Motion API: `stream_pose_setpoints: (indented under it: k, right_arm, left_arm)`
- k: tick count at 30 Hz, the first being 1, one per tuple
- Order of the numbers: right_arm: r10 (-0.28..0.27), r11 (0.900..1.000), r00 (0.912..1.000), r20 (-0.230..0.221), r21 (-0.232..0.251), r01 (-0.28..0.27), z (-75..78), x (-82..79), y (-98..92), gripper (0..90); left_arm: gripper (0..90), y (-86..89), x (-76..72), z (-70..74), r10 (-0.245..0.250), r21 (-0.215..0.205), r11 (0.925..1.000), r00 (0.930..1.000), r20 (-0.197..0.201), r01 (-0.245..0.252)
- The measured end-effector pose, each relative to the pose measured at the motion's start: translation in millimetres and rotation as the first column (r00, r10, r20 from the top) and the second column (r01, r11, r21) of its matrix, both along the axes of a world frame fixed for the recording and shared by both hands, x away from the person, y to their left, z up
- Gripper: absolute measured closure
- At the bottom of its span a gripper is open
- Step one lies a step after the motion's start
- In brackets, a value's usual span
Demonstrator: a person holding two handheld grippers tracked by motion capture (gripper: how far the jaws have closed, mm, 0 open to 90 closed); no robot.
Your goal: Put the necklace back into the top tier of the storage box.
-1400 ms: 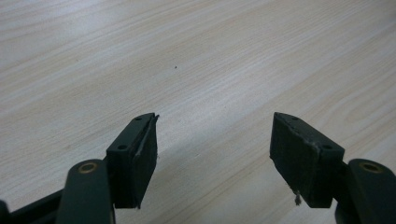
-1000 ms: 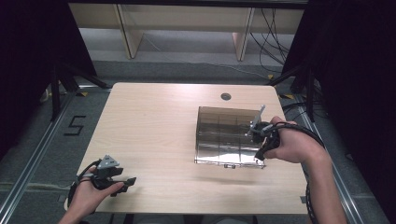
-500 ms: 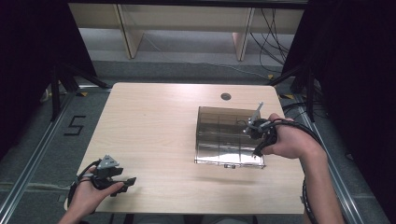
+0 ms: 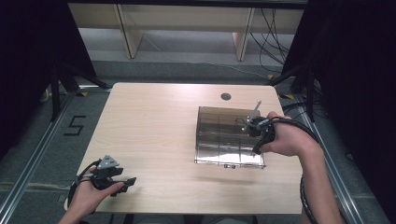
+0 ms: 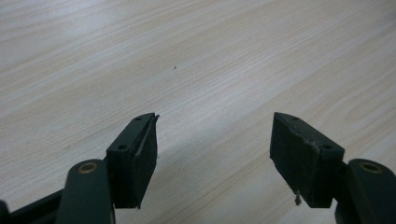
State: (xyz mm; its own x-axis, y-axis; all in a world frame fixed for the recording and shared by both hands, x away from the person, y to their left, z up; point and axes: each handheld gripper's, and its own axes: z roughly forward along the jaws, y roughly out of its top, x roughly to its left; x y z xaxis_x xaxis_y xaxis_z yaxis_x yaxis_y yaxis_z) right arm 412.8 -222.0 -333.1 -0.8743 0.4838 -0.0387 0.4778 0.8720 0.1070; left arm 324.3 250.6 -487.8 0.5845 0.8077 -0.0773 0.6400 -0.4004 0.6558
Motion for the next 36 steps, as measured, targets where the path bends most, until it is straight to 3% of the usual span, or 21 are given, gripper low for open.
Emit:
stream_pose_setpoints:
  k: [5,6,8,10,12,15,23,25,30,36]
  right_arm:
    - [-0.007,1.0,1.0,-0.007,-0.002,0.007,-1.7,2.4,0.8,87.4]
    - [-0.035,0.999,0.9993,-0.014,-0.005,0.035,-1.7,1.0,1.9,87.4]
    - [-0.006,1.0,1.0,-0.007,0.0,0.006,-3.3,3.7,1.4,87.4]
    - [-0.033,0.999,0.9994,-0.008,-0.007,0.033,-3.8,3.0,2.4,87.5]
    - [-0.009,1.0,0.9999,-0.004,0.0,0.009,-5.2,5.7,1.3,87.4]
    - [-0.037,0.999,0.9993,-0.003,-0.008,0.037,-6.3,5.5,1.7,87.4]
    - [-0.015,1.0,0.9998,-0.014,-0.003,0.015,-11.1,10.0,-0.8,87.4]
    - [-0.04,0.999,0.9992,-0.007,-0.007,0.04,-11.9,9.1,-0.3,87.4]
    - [-0.019,1.0,0.9997,-0.018,-0.004,0.019,-15.1,12.2,-1.2,87.4]
    - [-0.04,0.999,0.9991,-0.015,-0.014,0.04,-18.3,12.7,0.1,87.4]
  left_arm:
    - [31.9,0.0,-0.1,0.0,0.0,-0.001,1.0,1.0,0.0,0.0]
    - [31.9,0.0,-0.1,-0.1,0.0,-0.001,1.0,1.0,0.001,0.0]
    - [31.9,0.1,0.0,0.1,-0.001,0.0,1.0,1.0,0.0,0.001]
    - [31.9,0.0,0.0,0.0,-0.001,0.0,1.0,1.0,0.0,0.001]
    - [31.9,0.0,0.0,0.0,-0.001,-0.001,1.0,1.0,0.0,0.001]
    - [31.9,0.1,0.0,0.1,-0.002,0.0,1.0,1.0,0.0,0.002]
    - [31.9,0.0,0.0,-0.1,-0.001,-0.001,1.0,1.0,0.0,0.001]
    - [31.9,0.0,0.0,0.0,-0.001,-0.001,1.0,1.0,0.0,0.001]
    - [31.9,0.1,0.0,0.0,-0.002,0.0,1.0,1.0,0.0,0.002]
    - [31.9,0.0,0.1,-0.2,0.001,0.001,1.0,1.0,0.003,-0.001]
